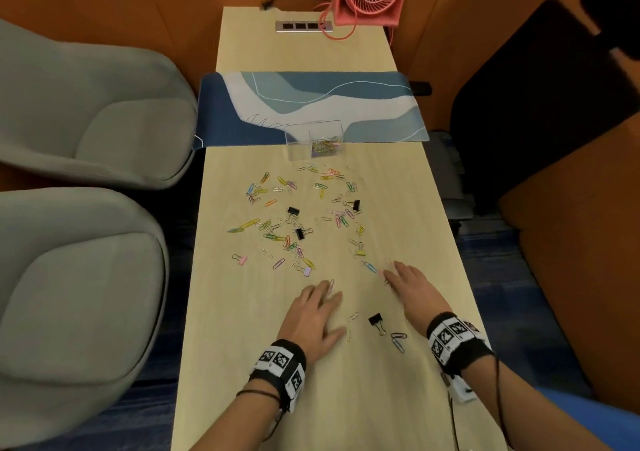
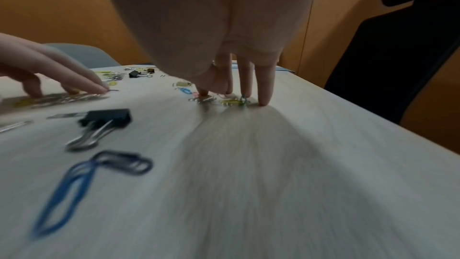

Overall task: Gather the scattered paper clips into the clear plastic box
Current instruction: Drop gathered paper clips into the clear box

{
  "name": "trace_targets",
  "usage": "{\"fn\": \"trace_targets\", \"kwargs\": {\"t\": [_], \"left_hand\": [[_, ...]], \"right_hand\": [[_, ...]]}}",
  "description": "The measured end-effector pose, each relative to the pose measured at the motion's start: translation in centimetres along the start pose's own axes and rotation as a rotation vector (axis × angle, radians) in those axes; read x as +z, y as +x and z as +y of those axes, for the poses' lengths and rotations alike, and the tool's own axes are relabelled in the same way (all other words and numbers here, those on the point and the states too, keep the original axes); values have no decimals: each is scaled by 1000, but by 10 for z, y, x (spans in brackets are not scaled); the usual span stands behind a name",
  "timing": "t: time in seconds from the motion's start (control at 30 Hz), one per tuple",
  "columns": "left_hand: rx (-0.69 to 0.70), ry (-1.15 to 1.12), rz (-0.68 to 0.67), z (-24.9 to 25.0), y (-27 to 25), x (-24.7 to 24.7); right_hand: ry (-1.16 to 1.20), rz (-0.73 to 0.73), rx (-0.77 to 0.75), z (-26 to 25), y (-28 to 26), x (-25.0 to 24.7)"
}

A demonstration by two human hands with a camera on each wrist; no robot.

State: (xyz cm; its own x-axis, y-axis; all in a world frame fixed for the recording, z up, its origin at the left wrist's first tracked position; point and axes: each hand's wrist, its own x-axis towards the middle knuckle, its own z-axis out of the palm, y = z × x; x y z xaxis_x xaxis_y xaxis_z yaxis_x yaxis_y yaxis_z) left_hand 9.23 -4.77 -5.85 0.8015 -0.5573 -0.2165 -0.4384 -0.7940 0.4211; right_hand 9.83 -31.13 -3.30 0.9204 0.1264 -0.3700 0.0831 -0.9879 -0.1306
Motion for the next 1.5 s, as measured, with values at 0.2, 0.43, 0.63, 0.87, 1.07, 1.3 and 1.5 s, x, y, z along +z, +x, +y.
{"fn": "trace_targets", "kwargs": {"t": [0.2,0.43,0.63,0.87,1.07,1.3,1.5], "left_hand": [[145,43,-27,12,-9,14],[289,40,93,13,-4,28],[271,-12,139,18,5,35],[160,36,-13,25,23,24],[-38,-130,-102,23,34,4],[-257,-498,126,15,38,-20],[-334,-690,314,-15,69,-84]], "right_hand": [[87,-1,36,-10,-43,21],[92,67,-67,-16,-86,33],[36,160,-66,-20,-73,50],[-97,-37,2,-41,-49,22],[91,-40,164,-33,-31,14],[833,27,450,-9,-22,-15],[1567,115,498,-13,9,-62]]}}
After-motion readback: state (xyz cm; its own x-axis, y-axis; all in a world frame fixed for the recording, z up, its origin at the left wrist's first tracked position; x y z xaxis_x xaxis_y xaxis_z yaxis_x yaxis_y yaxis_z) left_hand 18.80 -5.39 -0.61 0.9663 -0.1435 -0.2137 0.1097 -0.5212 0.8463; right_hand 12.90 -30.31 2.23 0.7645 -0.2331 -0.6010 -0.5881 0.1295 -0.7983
